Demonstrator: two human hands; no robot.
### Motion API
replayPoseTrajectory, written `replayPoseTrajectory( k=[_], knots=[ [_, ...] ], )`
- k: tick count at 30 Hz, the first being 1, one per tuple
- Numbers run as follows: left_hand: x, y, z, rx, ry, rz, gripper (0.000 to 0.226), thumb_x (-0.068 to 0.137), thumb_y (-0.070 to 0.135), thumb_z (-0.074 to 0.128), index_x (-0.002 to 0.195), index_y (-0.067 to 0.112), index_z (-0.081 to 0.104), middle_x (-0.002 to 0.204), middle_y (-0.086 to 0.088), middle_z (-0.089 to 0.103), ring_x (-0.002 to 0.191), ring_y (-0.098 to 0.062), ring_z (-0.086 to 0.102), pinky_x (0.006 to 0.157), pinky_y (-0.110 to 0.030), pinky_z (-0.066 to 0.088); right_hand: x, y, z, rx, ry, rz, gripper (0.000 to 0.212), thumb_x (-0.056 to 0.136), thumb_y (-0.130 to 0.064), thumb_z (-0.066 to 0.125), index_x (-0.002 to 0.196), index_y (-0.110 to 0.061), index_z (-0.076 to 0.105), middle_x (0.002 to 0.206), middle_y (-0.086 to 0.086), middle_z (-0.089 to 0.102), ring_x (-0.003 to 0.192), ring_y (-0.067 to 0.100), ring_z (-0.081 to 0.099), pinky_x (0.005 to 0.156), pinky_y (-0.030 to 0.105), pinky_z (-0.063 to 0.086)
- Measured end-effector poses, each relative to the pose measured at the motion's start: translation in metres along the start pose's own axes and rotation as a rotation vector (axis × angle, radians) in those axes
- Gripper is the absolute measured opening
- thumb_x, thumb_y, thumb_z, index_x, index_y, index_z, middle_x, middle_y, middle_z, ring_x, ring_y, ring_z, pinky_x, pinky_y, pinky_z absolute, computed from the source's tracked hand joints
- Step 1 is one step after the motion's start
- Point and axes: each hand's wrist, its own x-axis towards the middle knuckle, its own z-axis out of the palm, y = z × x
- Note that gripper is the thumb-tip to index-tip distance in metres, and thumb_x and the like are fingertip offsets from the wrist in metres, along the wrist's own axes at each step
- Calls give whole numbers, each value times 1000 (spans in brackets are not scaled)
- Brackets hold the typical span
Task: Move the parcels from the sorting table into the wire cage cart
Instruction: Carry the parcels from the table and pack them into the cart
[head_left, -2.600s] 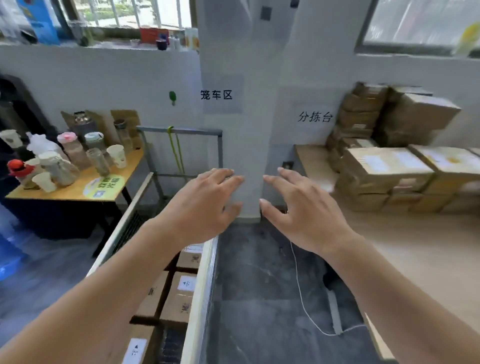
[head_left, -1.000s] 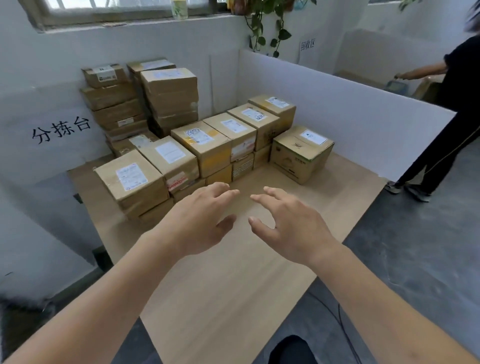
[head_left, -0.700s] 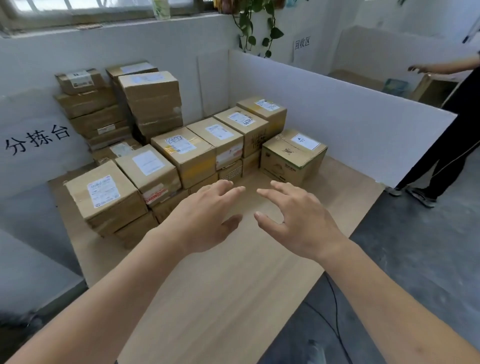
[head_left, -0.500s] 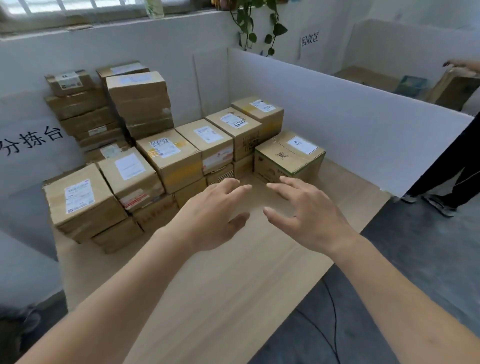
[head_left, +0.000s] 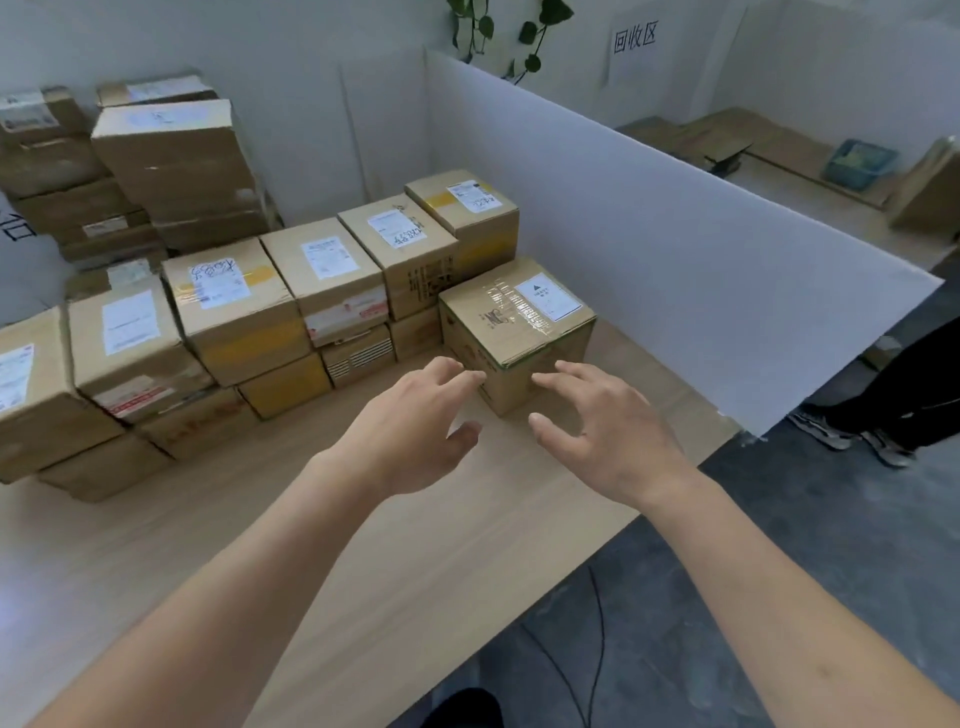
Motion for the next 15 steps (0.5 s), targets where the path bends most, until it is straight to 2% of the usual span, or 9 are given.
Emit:
replayPoseTrajectory(
  k=[10,15],
  knots=[
    [145,-29,69,-76,-90,-105,56,101,40,52,153,26,39,150,-1,41,127,-28,53,90,-42,55,130,94,22,6,-97,63,51,97,-48,63,145,-31,59,155,-3,50,143,16,44,116,40,38],
    [200,-52,99,-103,-186,-198,52,101,41,51,150,26,40,146,-5,40,124,-31,53,91,-42,53,196,130,42,6,-174,88,48,97,-46,62,142,-29,61,146,-3,55,135,20,51,111,42,41]
  ],
)
